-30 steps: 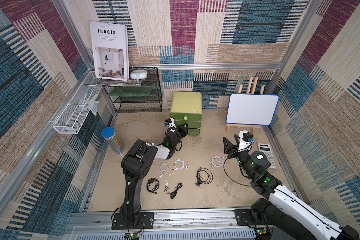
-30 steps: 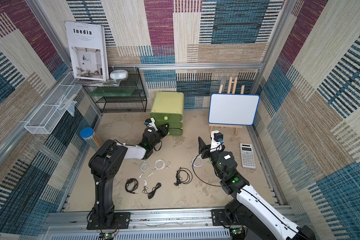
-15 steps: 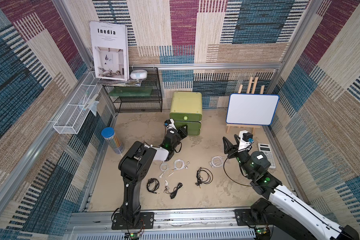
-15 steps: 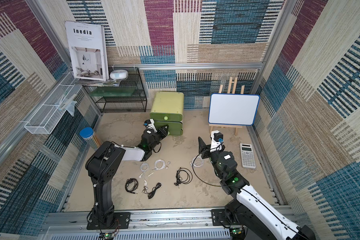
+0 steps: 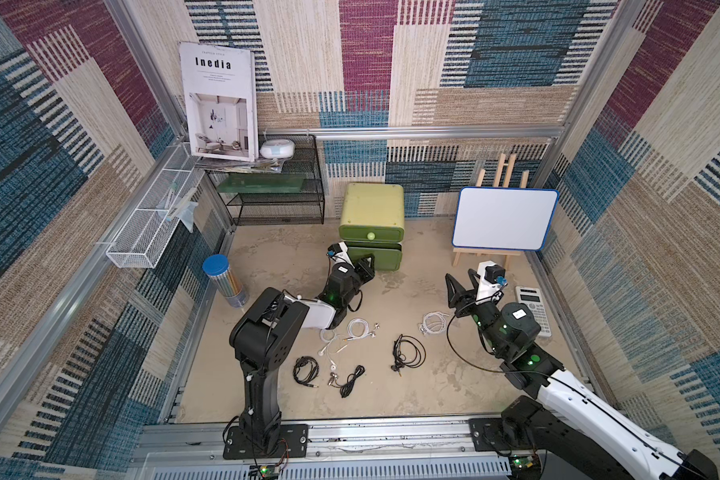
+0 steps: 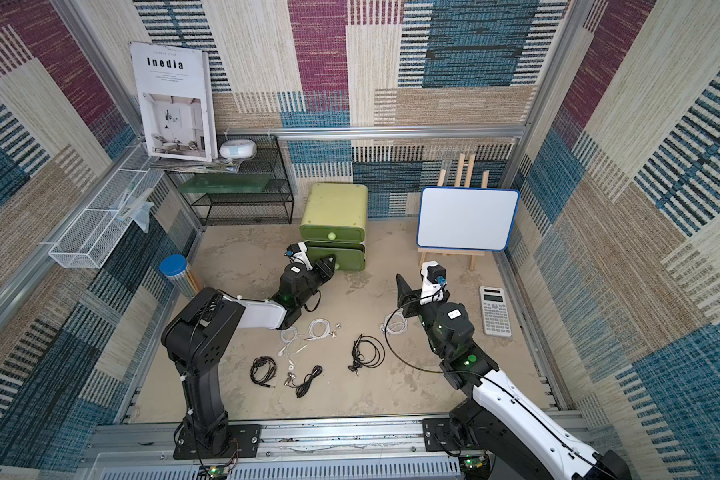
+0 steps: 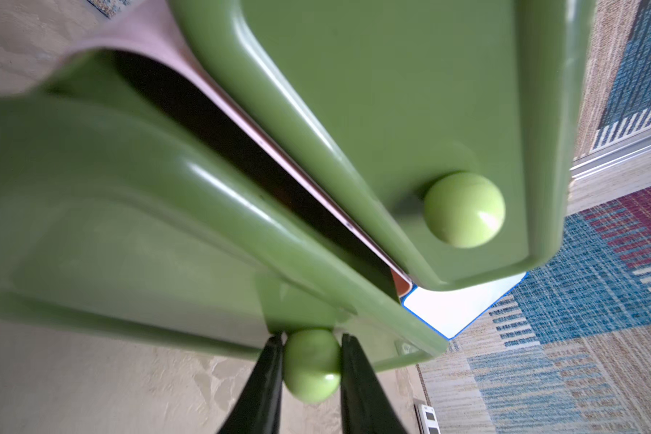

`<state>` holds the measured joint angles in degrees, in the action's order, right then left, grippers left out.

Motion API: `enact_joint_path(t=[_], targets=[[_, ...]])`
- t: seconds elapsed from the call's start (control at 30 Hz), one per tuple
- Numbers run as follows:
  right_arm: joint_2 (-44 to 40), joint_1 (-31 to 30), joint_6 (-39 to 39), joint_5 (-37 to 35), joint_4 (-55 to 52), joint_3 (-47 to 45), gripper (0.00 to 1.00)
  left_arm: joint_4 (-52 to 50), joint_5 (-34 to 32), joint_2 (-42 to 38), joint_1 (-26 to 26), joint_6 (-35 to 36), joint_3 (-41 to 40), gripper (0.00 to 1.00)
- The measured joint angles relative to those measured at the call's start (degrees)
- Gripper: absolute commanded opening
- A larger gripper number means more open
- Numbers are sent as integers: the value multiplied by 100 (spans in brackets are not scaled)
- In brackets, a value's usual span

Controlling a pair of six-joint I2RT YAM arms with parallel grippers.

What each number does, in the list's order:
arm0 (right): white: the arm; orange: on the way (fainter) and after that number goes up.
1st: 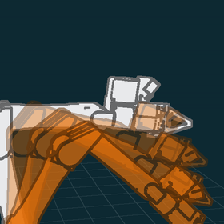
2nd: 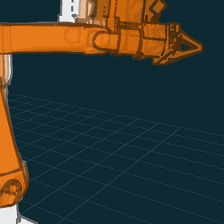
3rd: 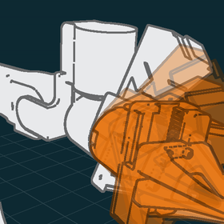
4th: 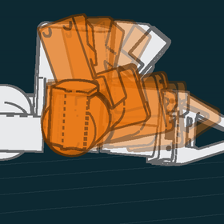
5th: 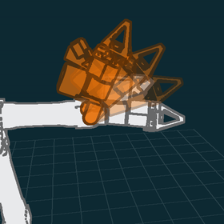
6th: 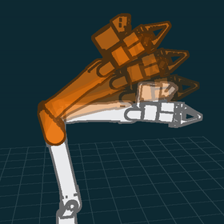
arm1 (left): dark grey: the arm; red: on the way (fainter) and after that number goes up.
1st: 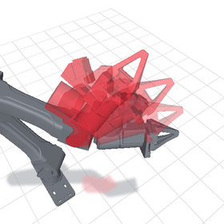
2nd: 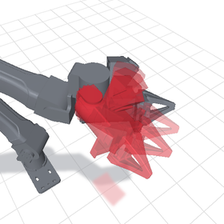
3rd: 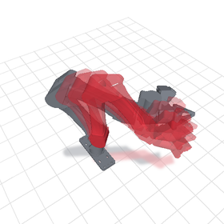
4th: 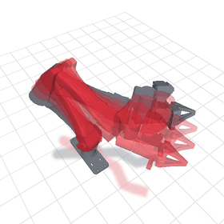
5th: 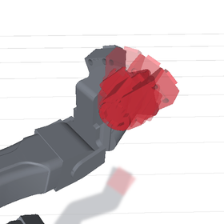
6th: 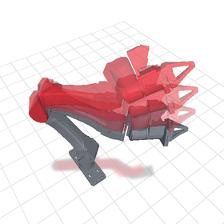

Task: Place the wired earphones into the drawer by color
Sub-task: Open the drawer in the storage box.

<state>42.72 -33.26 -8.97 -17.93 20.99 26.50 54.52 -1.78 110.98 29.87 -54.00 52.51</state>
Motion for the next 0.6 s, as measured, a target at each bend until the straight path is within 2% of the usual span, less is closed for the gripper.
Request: enact_joint_path(t=[0.6], targets=[[-4,2,-2,0,0,0,68,-13,-63,-623,131,2,-743,18]])
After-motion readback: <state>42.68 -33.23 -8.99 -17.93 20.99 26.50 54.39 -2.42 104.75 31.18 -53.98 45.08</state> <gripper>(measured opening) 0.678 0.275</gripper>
